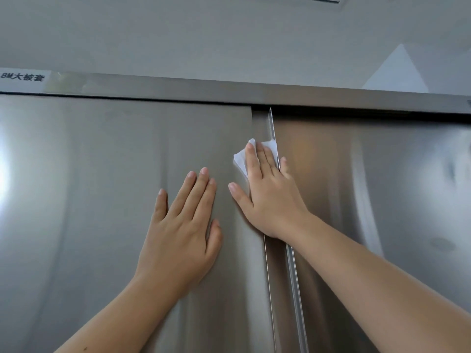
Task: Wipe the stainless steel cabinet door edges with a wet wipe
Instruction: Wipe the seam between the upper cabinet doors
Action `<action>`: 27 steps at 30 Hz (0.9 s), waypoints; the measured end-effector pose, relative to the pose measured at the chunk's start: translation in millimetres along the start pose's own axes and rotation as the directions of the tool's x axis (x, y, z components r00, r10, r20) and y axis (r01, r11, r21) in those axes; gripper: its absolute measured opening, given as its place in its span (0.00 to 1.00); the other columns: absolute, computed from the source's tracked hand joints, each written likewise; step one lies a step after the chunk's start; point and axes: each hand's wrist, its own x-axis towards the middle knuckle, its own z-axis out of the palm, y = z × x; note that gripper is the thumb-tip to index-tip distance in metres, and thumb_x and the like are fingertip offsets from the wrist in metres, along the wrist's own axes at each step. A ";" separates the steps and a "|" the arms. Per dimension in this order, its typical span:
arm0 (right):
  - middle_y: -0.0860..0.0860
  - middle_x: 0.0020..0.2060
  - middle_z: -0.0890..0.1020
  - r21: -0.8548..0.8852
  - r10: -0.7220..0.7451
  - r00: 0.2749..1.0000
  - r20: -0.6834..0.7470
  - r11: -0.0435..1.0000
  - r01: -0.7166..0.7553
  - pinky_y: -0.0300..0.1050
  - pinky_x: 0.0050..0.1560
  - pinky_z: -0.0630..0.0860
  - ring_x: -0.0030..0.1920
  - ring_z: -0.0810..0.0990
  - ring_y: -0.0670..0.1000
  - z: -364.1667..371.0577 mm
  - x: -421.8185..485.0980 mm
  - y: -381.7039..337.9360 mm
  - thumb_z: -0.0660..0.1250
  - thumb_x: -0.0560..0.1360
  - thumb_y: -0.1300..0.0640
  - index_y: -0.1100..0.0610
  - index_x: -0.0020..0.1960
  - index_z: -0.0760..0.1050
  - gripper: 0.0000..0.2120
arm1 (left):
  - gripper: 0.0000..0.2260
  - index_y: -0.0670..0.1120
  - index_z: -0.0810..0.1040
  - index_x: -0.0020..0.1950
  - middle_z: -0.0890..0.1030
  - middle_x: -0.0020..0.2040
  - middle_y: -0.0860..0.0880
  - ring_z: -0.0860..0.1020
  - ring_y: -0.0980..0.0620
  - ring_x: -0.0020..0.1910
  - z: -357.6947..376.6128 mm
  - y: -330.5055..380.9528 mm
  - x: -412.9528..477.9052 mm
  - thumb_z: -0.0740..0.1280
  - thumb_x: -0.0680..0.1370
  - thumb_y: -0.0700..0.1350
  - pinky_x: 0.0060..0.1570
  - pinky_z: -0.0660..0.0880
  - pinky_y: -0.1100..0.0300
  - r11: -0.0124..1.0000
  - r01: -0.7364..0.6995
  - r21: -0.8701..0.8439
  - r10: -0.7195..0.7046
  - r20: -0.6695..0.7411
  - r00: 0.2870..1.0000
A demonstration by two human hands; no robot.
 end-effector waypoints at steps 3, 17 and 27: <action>0.54 0.76 0.38 0.015 0.006 1.000 0.018 1.000 -0.006 0.50 0.72 0.36 0.75 0.37 0.52 3.8 -17.5 -3.4 0.42 0.77 0.40 0.59 0.75 0.32 0.36 | 0.26 0.38 0.68 0.70 0.66 0.71 0.42 0.63 0.43 0.70 -0.3 2.0 -7.7 0.52 0.75 0.48 0.63 0.61 0.38 1.000 0.004 -0.003 -0.004 0.004 1.000; 0.55 0.73 0.36 0.051 -0.028 0.999 0.020 0.998 0.027 0.43 0.68 0.26 0.75 0.37 0.55 18.1 -97.2 -22.4 0.34 0.74 0.39 0.57 0.70 0.26 0.33 | 0.26 0.37 0.65 0.71 0.63 0.73 0.41 0.62 0.42 0.71 0.4 26.8 -58.6 0.52 0.76 0.48 0.64 0.62 0.38 0.998 0.046 -0.040 -0.044 0.044 0.998; 0.60 0.75 0.49 0.104 -0.001 0.999 0.045 0.995 -0.003 0.49 0.72 0.37 0.75 0.45 0.58 23.2 -158.7 -38.6 0.45 0.77 0.44 0.61 0.74 0.42 0.32 | 0.24 0.38 0.63 0.72 0.61 0.74 0.42 0.59 0.47 0.73 2.3 52.8 -118.8 0.51 0.77 0.46 0.67 0.55 0.42 0.998 0.027 -0.058 -0.024 0.063 0.998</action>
